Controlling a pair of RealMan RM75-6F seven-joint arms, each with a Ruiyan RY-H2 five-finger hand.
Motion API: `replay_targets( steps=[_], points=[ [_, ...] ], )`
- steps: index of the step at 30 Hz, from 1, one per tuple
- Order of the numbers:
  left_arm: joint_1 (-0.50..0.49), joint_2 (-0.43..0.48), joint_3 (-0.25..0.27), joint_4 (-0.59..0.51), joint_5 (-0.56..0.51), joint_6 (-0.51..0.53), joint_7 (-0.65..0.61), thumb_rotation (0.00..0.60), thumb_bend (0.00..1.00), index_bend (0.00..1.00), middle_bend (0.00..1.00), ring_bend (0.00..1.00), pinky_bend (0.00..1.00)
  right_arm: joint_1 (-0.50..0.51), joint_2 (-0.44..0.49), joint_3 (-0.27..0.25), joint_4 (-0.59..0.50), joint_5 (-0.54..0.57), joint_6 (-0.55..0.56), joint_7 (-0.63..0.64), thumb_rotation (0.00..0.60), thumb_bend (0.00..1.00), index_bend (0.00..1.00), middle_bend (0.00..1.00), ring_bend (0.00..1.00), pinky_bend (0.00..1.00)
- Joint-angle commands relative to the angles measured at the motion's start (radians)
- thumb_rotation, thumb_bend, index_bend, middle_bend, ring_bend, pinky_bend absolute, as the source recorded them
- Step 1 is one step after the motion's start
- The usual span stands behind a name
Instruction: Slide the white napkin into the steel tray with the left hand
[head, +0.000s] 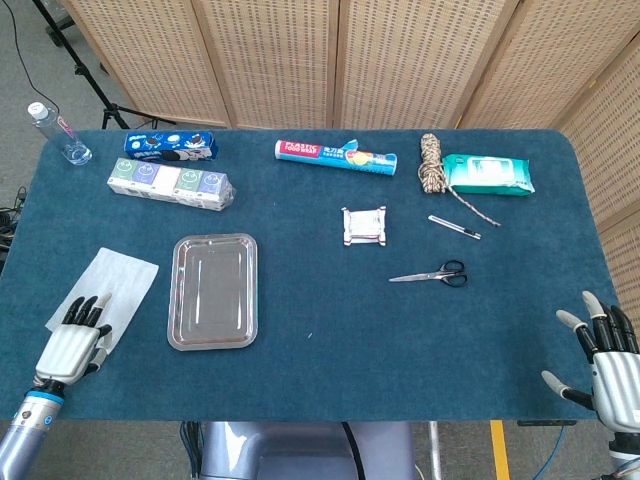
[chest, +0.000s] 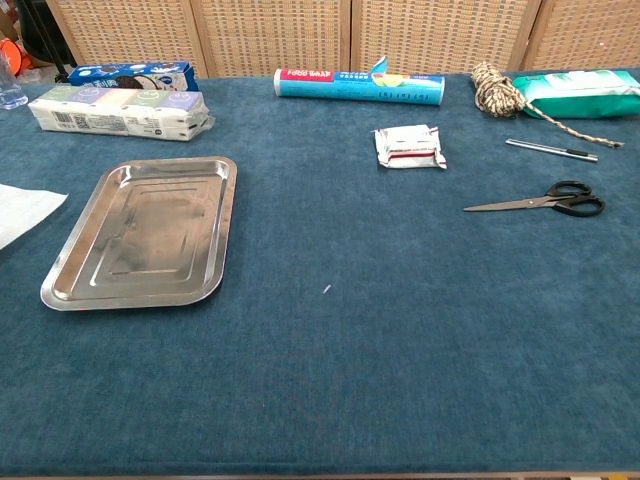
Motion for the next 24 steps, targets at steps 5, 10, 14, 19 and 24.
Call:
replay_targets(
  steps=[5, 10, 14, 19, 24],
  points=[
    [0.000, 0.004, -0.008, -0.006, -0.001, 0.014, 0.000, 0.600, 0.43, 0.76, 0.00, 0.00, 0.00, 0.000, 0.000, 0.000, 0.000, -0.001, 0.000, 0.001, 0.600, 0.05, 0.21, 0.00, 0.00, 0.00],
    [-0.004, 0.021, -0.021, -0.027, 0.000, 0.032, 0.009, 0.600, 0.43, 0.76, 0.00, 0.00, 0.00, 0.000, 0.000, -0.001, 0.000, -0.003, 0.001, 0.000, 0.600, 0.05, 0.21, 0.00, 0.00, 0.00],
    [-0.015, 0.049, -0.047, -0.067, -0.009, 0.048, 0.017, 0.600, 0.43, 0.76, 0.00, 0.00, 0.00, 0.000, 0.000, -0.001, -0.001, -0.002, 0.000, 0.000, 0.600, 0.05, 0.21, 0.00, 0.00, 0.00],
    [-0.029, 0.072, -0.070, -0.114, -0.016, 0.058, 0.044, 0.600, 0.43, 0.76, 0.00, 0.00, 0.00, 0.000, 0.000, -0.001, -0.001, -0.002, -0.002, -0.003, 0.600, 0.05, 0.21, 0.00, 0.00, 0.00],
    [-0.044, 0.092, -0.094, -0.167, -0.018, 0.072, 0.070, 0.600, 0.43, 0.76, 0.00, 0.00, 0.00, 0.000, 0.000, -0.001, -0.001, -0.002, 0.000, -0.001, 0.600, 0.05, 0.21, 0.00, 0.00, 0.00]
  ],
)
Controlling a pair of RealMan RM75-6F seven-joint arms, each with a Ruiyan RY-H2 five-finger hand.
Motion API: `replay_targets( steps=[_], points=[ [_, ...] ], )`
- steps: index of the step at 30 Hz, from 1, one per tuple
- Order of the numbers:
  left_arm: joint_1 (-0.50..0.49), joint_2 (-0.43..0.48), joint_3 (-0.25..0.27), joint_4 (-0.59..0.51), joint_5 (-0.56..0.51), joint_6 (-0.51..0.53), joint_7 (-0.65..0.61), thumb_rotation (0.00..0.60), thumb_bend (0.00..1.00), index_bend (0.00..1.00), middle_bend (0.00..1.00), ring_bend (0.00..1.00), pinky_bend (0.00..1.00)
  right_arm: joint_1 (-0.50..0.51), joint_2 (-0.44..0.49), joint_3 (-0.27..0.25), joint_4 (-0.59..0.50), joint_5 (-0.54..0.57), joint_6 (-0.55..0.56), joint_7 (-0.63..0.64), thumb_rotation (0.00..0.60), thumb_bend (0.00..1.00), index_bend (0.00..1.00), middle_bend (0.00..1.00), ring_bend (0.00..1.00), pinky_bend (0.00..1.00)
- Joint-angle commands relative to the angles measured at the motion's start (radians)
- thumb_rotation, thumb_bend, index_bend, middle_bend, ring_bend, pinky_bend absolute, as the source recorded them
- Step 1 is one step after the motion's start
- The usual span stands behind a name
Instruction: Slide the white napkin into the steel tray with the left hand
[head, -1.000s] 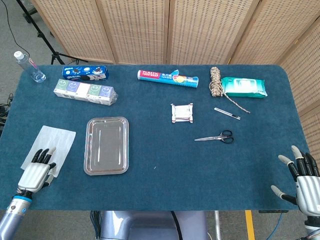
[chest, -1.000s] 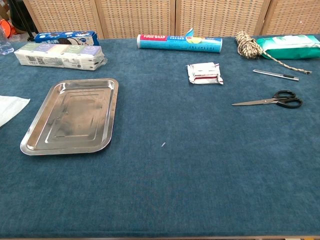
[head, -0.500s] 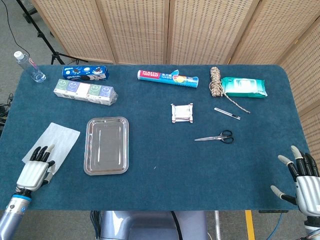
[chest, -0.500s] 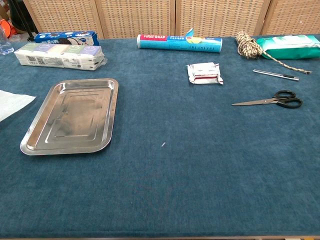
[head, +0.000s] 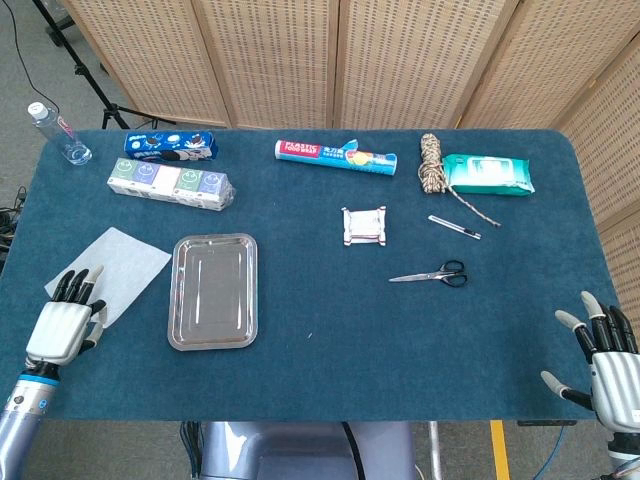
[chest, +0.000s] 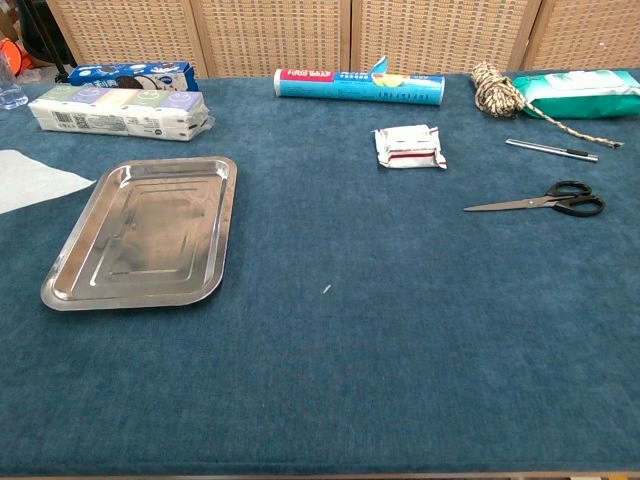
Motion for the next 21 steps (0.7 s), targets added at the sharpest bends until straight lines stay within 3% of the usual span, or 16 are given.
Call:
replay_targets(
  steps=[1, 10, 21],
  points=[
    [-0.015, 0.018, -0.020, -0.041, 0.000, 0.012, 0.022, 0.600, 0.43, 0.77, 0.00, 0.00, 0.00, 0.000, 0.000, 0.000, 0.000, 0.001, 0.000, 0.001, 0.600, 0.05, 0.21, 0.00, 0.00, 0.00],
    [-0.060, 0.055, -0.070, -0.172, -0.002, 0.024, 0.100, 0.600, 0.43, 0.77, 0.00, 0.00, 0.00, 0.000, 0.002, 0.000, 0.001, -0.001, 0.001, 0.006, 0.600, 0.05, 0.21, 0.00, 0.00, 0.00],
    [-0.097, -0.006, -0.080, -0.255, -0.059, -0.030, 0.199, 0.600, 0.43, 0.77, 0.00, 0.00, 0.00, -0.003, 0.006, 0.003, 0.003, 0.002, 0.008, 0.019, 0.600, 0.05, 0.21, 0.00, 0.00, 0.00]
  ],
)
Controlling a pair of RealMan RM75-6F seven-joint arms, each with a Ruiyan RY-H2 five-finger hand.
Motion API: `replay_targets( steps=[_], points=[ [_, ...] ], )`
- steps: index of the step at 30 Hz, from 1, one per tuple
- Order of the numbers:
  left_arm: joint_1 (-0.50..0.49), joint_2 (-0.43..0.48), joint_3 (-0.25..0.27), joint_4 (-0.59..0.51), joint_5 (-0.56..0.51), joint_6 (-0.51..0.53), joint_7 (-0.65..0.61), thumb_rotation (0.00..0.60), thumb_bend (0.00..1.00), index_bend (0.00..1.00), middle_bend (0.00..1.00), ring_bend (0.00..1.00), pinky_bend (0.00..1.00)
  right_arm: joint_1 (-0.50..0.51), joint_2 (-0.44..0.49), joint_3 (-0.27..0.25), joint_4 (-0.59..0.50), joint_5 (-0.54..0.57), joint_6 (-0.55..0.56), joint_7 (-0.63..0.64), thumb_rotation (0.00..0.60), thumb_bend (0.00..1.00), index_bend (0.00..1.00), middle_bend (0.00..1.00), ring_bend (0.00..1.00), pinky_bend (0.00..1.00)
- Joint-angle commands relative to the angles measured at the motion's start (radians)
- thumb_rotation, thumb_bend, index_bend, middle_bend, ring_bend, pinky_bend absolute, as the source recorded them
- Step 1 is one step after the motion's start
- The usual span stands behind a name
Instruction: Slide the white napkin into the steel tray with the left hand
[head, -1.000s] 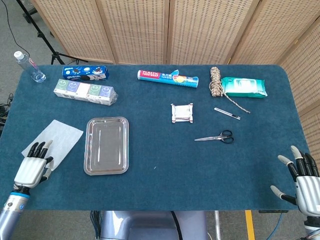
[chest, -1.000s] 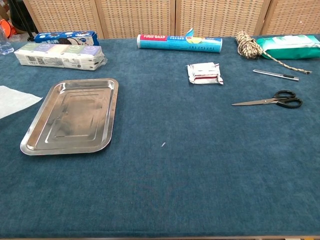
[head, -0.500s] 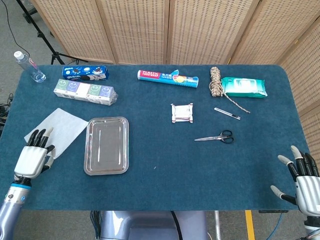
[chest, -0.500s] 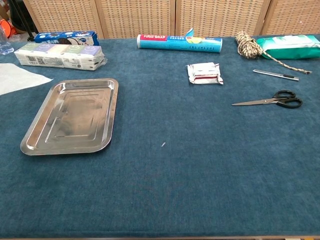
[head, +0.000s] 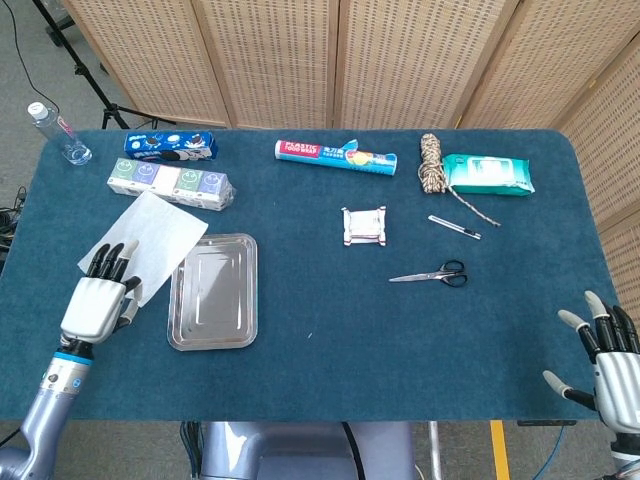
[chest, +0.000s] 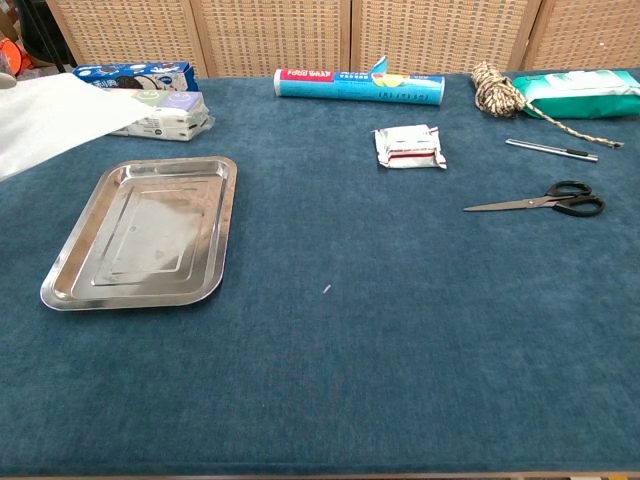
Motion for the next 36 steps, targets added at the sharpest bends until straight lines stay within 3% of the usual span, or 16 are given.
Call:
replay_targets(
  steps=[1, 18, 36],
  points=[
    [-0.008, -0.021, -0.004, -0.019, -0.024, -0.013, 0.028, 0.600, 0.43, 0.77, 0.00, 0.00, 0.00, 0.000, 0.001, 0.001, 0.001, 0.000, 0.001, 0.002, 0.600, 0.05, 0.21, 0.00, 0.00, 0.00],
    [-0.064, -0.127, -0.053, -0.112, -0.145, -0.052, 0.165, 0.600, 0.43, 0.78, 0.00, 0.00, 0.00, -0.006, 0.007, 0.003, 0.000, 0.001, 0.012, 0.018, 0.600, 0.05, 0.21, 0.00, 0.00, 0.00],
    [-0.072, -0.216, -0.028, -0.222, -0.243, -0.021, 0.320, 0.600, 0.43, 0.78, 0.00, 0.00, 0.00, -0.019, 0.021, 0.006, 0.006, -0.001, 0.037, 0.050, 0.600, 0.05, 0.21, 0.00, 0.00, 0.00]
  ],
)
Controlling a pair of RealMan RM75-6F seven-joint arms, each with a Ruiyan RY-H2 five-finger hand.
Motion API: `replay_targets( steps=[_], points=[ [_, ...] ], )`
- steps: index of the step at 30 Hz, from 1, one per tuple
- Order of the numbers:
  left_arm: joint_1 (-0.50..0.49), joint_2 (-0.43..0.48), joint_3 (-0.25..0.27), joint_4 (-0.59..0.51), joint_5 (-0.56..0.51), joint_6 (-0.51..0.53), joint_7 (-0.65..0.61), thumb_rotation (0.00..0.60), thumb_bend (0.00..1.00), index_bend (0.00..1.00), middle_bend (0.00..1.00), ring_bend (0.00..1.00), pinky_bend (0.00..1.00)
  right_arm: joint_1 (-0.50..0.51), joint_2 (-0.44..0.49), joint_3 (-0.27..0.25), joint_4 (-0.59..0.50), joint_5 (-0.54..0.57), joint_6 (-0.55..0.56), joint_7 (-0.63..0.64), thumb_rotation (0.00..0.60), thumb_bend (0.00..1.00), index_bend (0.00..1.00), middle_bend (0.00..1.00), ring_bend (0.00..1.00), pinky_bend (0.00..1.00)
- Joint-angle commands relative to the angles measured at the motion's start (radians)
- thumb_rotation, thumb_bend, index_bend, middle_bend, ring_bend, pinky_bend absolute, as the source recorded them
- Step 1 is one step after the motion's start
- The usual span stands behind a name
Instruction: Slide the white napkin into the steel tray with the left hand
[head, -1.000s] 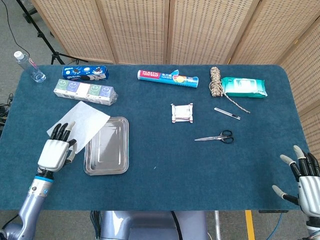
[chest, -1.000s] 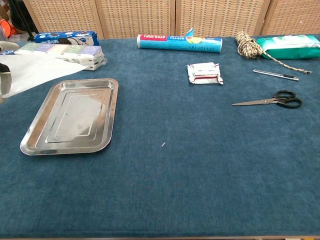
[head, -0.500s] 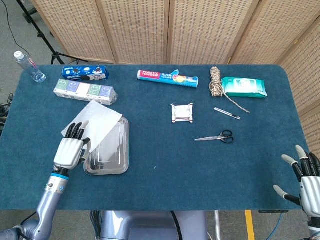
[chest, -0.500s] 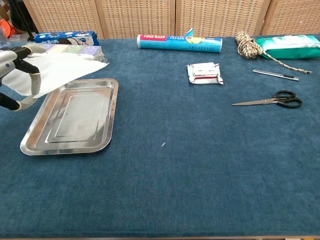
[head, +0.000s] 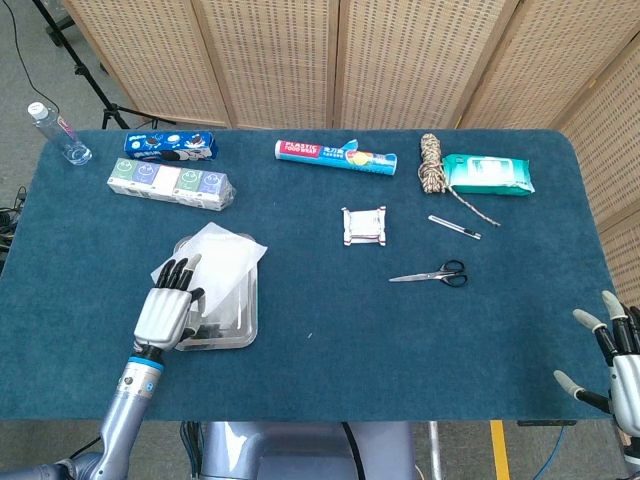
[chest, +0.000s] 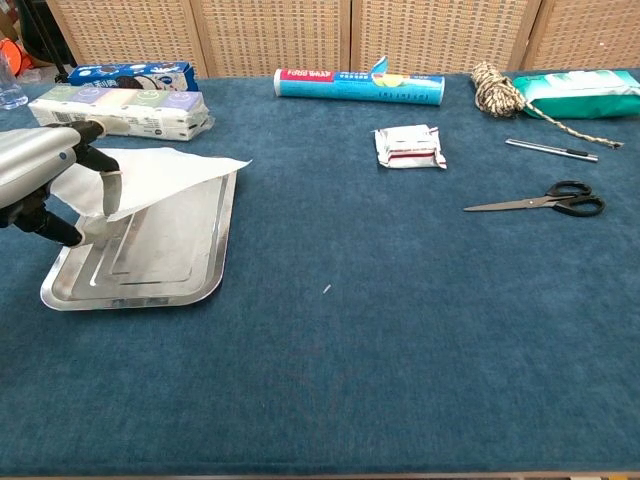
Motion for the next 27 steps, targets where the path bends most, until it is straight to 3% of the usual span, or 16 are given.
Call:
replay_targets(
  steps=[1, 11, 27],
  points=[
    [0.001, -0.009, 0.008, -0.007, -0.006, 0.003, 0.006, 0.600, 0.43, 0.78, 0.00, 0.00, 0.00, -0.001, 0.001, 0.000, 0.000, -0.001, 0.002, 0.002, 0.600, 0.05, 0.21, 0.00, 0.00, 0.00],
    [0.006, -0.061, 0.022, -0.030, -0.062, 0.025, 0.069, 0.600, 0.43, 0.78, 0.00, 0.00, 0.00, -0.002, 0.004, 0.002, 0.002, 0.000, 0.002, 0.010, 0.600, 0.05, 0.21, 0.00, 0.00, 0.00],
    [0.022, -0.154, 0.007, -0.088, -0.204, 0.155, 0.279, 0.600, 0.43, 0.79, 0.00, 0.00, 0.00, -0.009, 0.012, 0.001, 0.005, -0.010, 0.018, 0.039, 0.600, 0.05, 0.21, 0.00, 0.00, 0.00]
  ],
)
